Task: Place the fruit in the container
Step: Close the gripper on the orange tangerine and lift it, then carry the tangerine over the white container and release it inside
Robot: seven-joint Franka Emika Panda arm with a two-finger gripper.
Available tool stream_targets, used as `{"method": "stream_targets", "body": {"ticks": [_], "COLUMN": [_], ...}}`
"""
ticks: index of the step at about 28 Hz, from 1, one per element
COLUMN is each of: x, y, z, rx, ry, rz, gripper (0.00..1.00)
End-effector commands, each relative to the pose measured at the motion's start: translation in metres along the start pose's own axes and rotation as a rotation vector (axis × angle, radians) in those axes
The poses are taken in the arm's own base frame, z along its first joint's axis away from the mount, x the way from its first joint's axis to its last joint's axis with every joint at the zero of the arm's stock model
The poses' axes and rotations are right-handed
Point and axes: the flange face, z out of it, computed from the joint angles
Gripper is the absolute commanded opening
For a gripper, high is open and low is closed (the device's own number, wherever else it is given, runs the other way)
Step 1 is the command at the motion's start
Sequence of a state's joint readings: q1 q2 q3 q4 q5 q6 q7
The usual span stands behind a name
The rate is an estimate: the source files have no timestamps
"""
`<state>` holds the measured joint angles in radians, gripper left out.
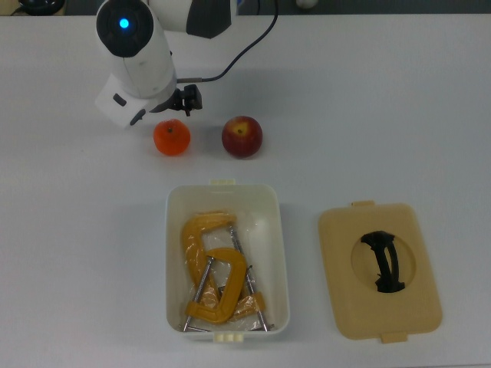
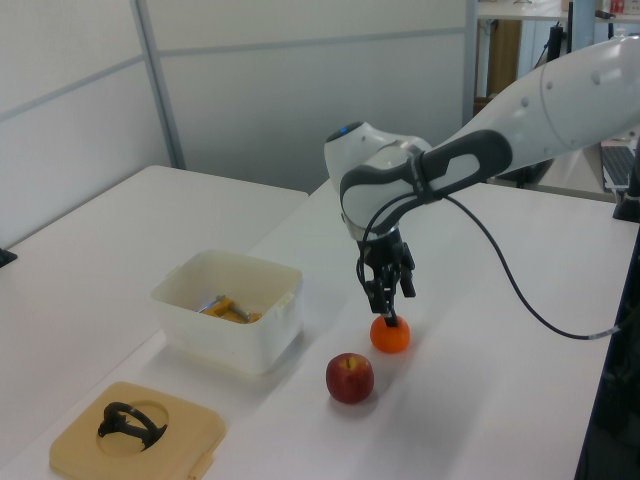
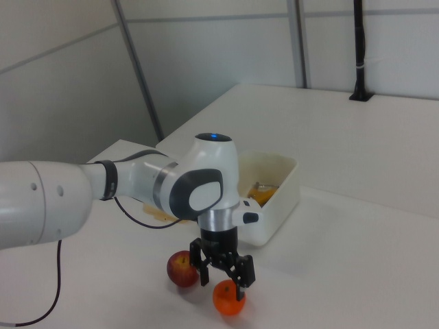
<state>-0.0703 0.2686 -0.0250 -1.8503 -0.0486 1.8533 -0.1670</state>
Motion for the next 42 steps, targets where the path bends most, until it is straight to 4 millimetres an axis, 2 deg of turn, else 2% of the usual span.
{"method": "stream_targets", "body": {"ticks": [1, 2, 4, 10, 13, 18, 19, 20, 22, 23, 24, 30, 37, 38, 39, 42], "x": [0.012, 0.018, 0.024, 0.029, 0.029, 0.030, 0.030, 0.030, 0.030, 0.030, 0.029, 0.023, 0.025, 0.025, 0.025, 0.026], "y": [0.004, 0.004, 0.001, -0.001, 0.001, 0.002, 0.002, 0.002, 0.002, 0.002, 0.002, 0.012, 0.010, 0.010, 0.010, 0.009], "z": [0.020, 0.030, 0.036, 0.042, 0.039, 0.032, 0.030, 0.030, 0.030, 0.030, 0.030, 0.020, 0.025, 0.025, 0.026, 0.026], "rx": [-0.034, -0.039, -0.040, -0.040, -0.036, -0.036, -0.036, -0.036, -0.036, -0.035, -0.031, -0.031, -0.030, -0.030, -0.031, -0.030], "ry": [0.008, 0.012, 0.021, 0.031, 0.038, 0.047, 0.050, 0.050, 0.050, 0.049, 0.045, 0.050, 0.047, 0.047, 0.047, 0.049], "rz": [0.031, 0.034, 0.038, 0.056, 0.061, 0.064, 0.064, 0.064, 0.066, 0.066, 0.069, 0.083, 0.079, 0.079, 0.079, 0.076], "gripper": [1.00, 1.00, 1.00, 0.99, 0.75, 0.45, 0.34, 0.32, 0.35, 0.49, 0.99, 1.00, 1.00, 0.98, 0.82, 0.66]}}
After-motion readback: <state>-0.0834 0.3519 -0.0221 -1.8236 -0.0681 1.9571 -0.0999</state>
